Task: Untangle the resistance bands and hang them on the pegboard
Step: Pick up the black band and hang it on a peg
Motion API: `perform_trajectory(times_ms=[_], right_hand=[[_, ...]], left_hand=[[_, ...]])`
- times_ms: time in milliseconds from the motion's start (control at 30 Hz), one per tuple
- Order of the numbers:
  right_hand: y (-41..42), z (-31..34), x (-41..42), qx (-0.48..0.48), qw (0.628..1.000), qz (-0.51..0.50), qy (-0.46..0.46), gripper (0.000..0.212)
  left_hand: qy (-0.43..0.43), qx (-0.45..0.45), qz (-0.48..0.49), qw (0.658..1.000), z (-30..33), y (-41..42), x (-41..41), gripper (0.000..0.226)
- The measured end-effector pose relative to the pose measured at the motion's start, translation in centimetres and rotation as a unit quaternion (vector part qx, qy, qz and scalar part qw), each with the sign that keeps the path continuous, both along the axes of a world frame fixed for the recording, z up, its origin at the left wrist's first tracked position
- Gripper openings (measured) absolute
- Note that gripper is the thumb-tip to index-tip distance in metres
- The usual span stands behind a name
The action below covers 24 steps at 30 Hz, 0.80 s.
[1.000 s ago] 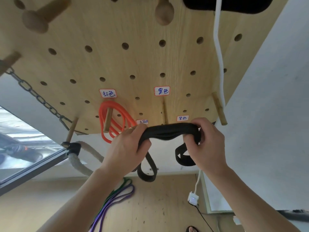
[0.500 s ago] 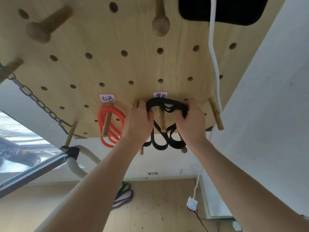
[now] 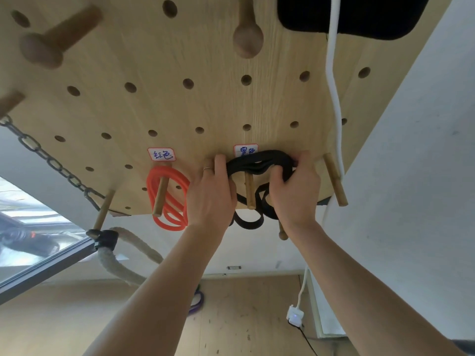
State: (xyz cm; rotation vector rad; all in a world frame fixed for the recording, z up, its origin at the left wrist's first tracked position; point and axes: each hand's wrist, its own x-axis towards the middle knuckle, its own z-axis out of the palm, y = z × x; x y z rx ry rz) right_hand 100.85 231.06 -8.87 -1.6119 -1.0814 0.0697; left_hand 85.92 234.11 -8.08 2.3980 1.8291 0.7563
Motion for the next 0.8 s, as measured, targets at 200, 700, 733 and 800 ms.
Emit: perform_trajectory(times_ms=[200, 700, 733, 800], right_hand=[[0.6, 0.1, 0.0, 0.011, 0.999, 0.007, -0.031, 0.010], [0.8, -3.6, -0.3, -0.096, 0.992, 0.059, -0.049, 0.021], [0.8, -3.6, -0.3, -0.094, 0.992, 0.060, -0.051, 0.016], [0.6, -3.6, -0.3, -0.092, 0.992, 0.062, -0.063, 0.010]], left_hand=[[0.060, 0.044, -0.030, 0.997, 0.8, -0.1, 0.6, 0.034], [0.037, -0.057, -0.029, 0.997, -0.8, 0.2, 0.8, 0.034], [0.006, -0.082, -0.026, 0.996, -0.9, 0.1, 1.1, 0.032], [-0.064, -0.116, -0.022, 0.991, -1.2, -0.1, 1.7, 0.028]])
